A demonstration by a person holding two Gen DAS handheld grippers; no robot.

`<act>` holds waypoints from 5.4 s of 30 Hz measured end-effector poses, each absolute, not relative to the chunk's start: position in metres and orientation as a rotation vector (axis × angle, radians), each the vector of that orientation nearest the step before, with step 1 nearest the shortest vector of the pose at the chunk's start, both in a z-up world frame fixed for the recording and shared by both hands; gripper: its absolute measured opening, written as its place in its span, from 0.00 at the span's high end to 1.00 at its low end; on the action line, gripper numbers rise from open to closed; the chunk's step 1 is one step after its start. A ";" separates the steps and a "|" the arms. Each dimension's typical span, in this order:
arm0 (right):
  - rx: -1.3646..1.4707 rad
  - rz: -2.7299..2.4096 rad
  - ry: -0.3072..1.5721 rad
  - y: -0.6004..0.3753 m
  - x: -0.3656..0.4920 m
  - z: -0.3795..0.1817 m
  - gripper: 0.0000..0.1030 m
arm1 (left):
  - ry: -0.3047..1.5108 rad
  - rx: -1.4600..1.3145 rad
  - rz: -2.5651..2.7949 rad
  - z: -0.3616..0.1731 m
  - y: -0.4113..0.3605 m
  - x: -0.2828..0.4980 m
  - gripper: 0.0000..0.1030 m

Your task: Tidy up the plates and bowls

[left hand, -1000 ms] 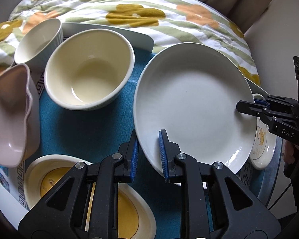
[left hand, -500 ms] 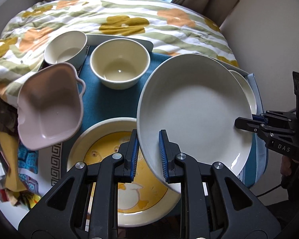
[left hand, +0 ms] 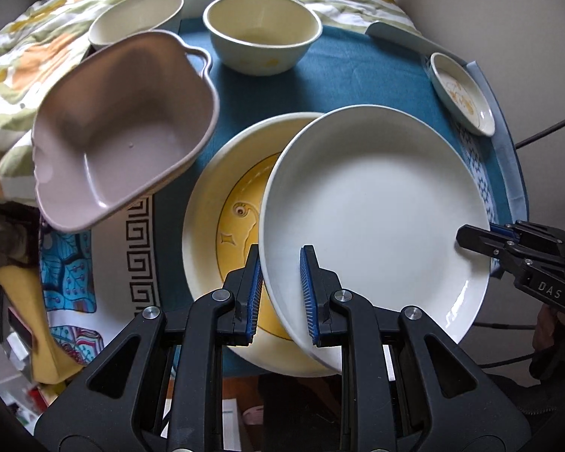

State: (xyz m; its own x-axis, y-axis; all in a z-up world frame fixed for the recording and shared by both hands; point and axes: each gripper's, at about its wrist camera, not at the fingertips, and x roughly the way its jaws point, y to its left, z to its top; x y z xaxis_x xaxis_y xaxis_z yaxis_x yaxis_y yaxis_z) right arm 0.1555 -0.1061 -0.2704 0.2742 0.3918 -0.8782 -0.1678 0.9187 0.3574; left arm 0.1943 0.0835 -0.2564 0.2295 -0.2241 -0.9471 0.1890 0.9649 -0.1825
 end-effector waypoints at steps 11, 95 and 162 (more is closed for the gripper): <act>0.138 0.354 1.213 -0.090 0.154 -0.278 0.85 | 1.328 -0.009 -0.224 -0.281 0.090 0.198 0.83; 0.202 0.027 0.848 -0.158 0.123 -0.161 0.08 | 0.662 0.394 -0.233 -0.101 -0.012 0.189 0.00; 0.432 -0.156 0.946 -0.323 0.225 -0.218 0.84 | 1.151 0.239 -0.794 -0.202 -0.211 0.415 0.86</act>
